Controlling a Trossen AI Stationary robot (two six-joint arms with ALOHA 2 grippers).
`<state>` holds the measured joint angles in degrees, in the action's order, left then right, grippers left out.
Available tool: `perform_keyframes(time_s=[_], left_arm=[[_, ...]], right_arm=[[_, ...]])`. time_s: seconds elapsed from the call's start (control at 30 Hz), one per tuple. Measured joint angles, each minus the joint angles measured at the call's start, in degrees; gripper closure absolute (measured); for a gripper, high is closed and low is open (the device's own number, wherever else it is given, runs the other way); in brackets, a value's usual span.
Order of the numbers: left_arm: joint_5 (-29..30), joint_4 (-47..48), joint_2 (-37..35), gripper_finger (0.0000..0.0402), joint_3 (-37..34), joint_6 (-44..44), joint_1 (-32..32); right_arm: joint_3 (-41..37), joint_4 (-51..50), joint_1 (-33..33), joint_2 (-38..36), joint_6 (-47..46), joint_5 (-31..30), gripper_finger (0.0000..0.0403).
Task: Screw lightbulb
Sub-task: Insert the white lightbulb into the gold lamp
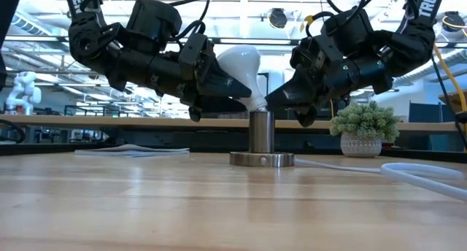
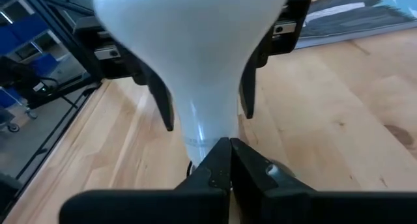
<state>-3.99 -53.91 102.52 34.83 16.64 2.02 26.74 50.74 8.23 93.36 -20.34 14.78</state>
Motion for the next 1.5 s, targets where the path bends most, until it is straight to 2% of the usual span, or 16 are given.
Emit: perform_keyframes(time_s=[0.27,0.57,1.1,1.5], left_arm=[[-0.07,0.05,-0.13,0.0152,-0.01,0.92,0.00],[-0.11,2.56,-4.25,0.0152,-0.04,-1.72,-0.06],[0.20,1.65,-4.35,0.0152,0.04,-3.26,-1.36],[0.51,11.20,-4.33,0.0152,4.50,-4.96,-1.75]], right_arm=[[0.00,-1.09,-0.53,-0.04,-0.02,-0.02,0.0403],[0.00,-2.71,-0.53,-0.04,0.00,0.00,0.0403],[0.00,-3.08,-0.46,-0.04,2.12,-1.48,0.0403],[0.02,-6.96,-0.46,-0.04,2.09,-1.55,0.0403]])
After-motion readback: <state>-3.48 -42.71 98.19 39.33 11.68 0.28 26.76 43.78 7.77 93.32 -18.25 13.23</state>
